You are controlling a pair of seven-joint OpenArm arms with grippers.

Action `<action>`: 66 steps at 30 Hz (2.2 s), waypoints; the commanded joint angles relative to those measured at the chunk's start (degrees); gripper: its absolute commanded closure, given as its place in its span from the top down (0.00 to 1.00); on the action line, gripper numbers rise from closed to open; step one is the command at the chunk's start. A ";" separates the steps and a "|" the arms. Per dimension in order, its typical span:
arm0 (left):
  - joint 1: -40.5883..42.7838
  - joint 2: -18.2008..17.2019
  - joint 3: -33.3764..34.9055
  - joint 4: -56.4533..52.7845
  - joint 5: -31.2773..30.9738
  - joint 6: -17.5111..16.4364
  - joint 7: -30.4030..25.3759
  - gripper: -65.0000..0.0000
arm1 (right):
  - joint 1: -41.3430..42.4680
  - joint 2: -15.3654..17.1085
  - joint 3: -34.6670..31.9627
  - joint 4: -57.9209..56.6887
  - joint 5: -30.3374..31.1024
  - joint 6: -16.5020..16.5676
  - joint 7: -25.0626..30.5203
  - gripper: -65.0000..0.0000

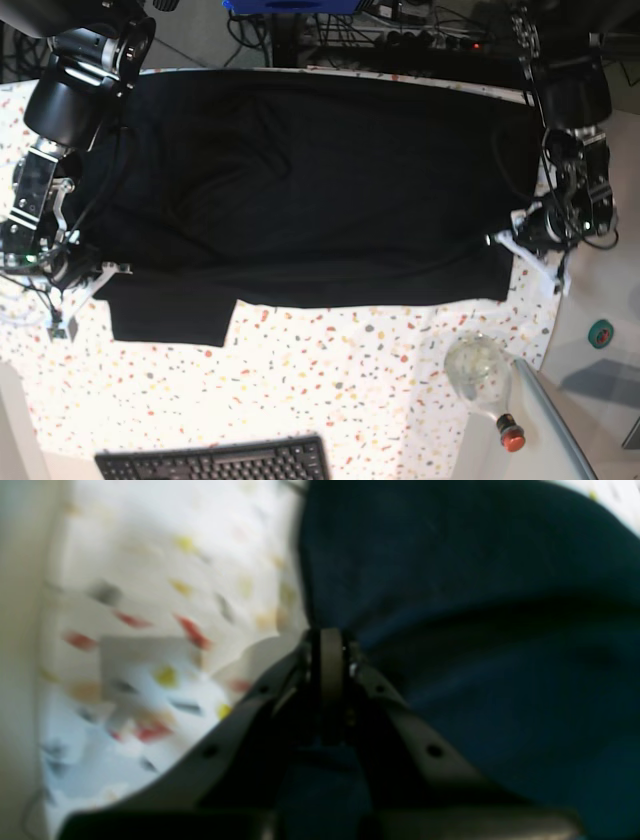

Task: Layout the t-shirt on the table in an organized manner, then fold the t-shirt properly
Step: 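Grasp the hem corners of the shirt with both grippers, then lift the hem corners with both grippers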

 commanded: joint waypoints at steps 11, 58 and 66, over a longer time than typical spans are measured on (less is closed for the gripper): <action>4.01 -1.14 -0.29 3.59 0.09 0.35 -0.07 0.00 | 1.40 0.50 -0.10 0.92 0.28 -0.01 0.86 0.00; -17.09 -3.51 4.72 -25.15 0.71 0.08 -11.59 0.75 | 1.76 1.38 -0.10 0.92 0.20 -0.01 0.86 0.00; -17.18 -3.25 4.81 -25.42 0.71 0.08 -14.22 0.84 | 1.76 1.38 -0.10 0.92 0.20 -0.01 0.86 0.00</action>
